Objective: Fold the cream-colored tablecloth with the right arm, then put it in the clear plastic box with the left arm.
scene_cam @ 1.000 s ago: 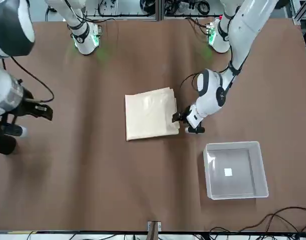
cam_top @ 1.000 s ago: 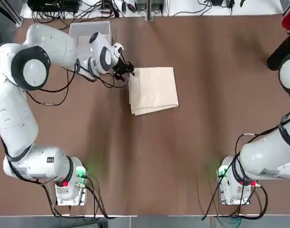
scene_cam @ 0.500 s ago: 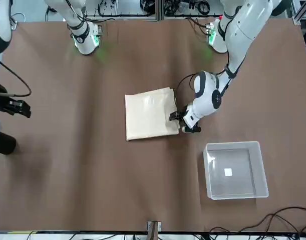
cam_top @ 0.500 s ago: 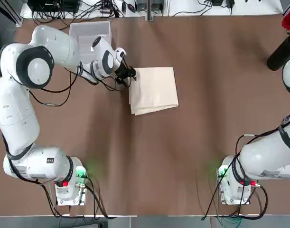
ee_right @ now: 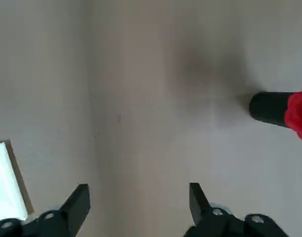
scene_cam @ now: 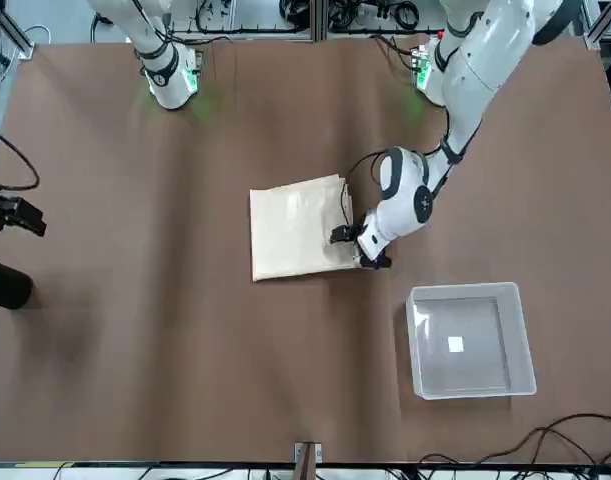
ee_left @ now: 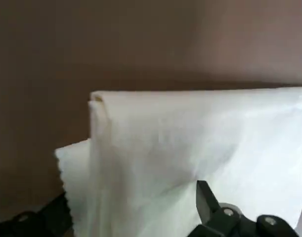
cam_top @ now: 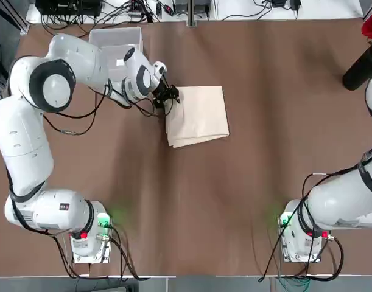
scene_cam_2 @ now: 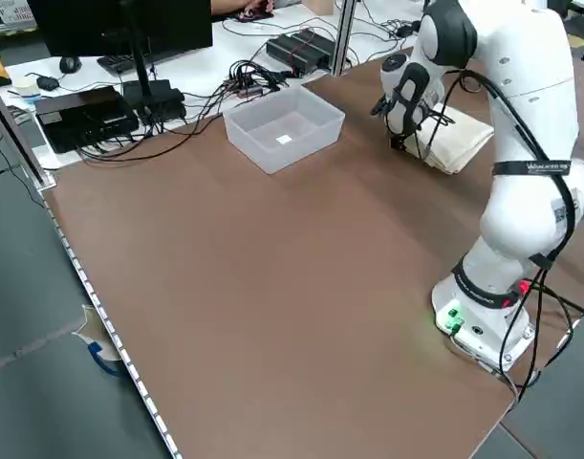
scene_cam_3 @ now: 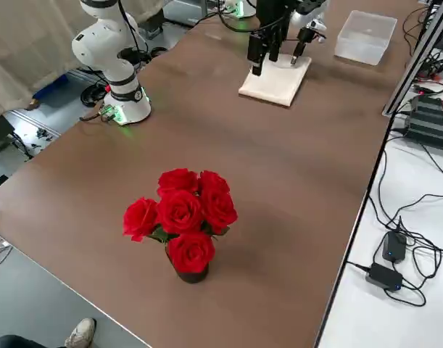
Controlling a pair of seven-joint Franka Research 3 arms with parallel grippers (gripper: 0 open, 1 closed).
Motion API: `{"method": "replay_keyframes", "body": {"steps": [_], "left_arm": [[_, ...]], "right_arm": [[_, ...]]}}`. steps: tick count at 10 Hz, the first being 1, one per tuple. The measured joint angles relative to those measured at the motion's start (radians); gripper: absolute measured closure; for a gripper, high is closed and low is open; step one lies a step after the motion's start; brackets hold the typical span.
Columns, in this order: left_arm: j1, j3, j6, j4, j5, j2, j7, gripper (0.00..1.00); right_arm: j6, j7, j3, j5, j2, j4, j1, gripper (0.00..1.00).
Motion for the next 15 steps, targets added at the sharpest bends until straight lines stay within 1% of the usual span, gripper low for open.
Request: {"method": "replay_keyframes", "body": {"steps": [1, 2, 5, 6, 7, 8, 9, 10, 13, 15], "left_arm": [[0.000, 0.000, 0.000, 0.006, 0.000, 0.006, 0.000, 0.10], [0.002, 0.001, 0.000, 0.007, 0.000, 0.007, -0.001, 0.18], [0.014, 0.003, -0.002, 0.011, 0.000, 0.006, -0.001, 0.66], [0.017, 0.003, -0.022, 0.015, 0.000, 0.003, -0.001, 0.79], [0.027, 0.003, -0.074, 0.023, 0.000, -0.007, -0.001, 0.89], [0.050, 0.003, -0.165, 0.031, 0.000, -0.027, -0.001, 0.89], [0.072, 0.007, -0.261, 0.035, 0.005, -0.058, -0.001, 0.89], [0.084, 0.019, -0.337, 0.036, 0.030, -0.098, 0.001, 0.89], [0.087, 0.071, -0.509, 0.036, 0.140, -0.222, -0.033, 0.89], [0.098, 0.083, -0.607, 0.039, 0.238, -0.284, -0.125, 0.89]], "right_arm": [[0.013, -0.003, -0.007, 0.003, -0.005, -0.001, 0.002, 0.00], [0.029, -0.004, -0.015, 0.010, -0.010, -0.001, 0.006, 0.00], [0.072, -0.005, -0.026, 0.021, -0.023, -0.019, 0.011, 0.00], [0.091, -0.005, -0.036, 0.031, -0.026, -0.032, 0.017, 0.00], [0.103, -0.006, -0.058, 0.045, -0.030, -0.045, 0.030, 0.00], [0.105, -0.019, -0.076, 0.057, -0.036, -0.051, 0.037, 0.00], [0.106, -0.027, -0.080, 0.060, -0.043, -0.056, 0.038, 0.00], [0.113, -0.029, -0.081, 0.061, -0.052, -0.069, 0.040, 0.00], [0.110, -0.030, -0.081, 0.062, -0.106, -0.106, 0.054, 0.00], [0.106, -0.032, -0.082, 0.062, -0.160, -0.148, 0.064, 0.00]]}}
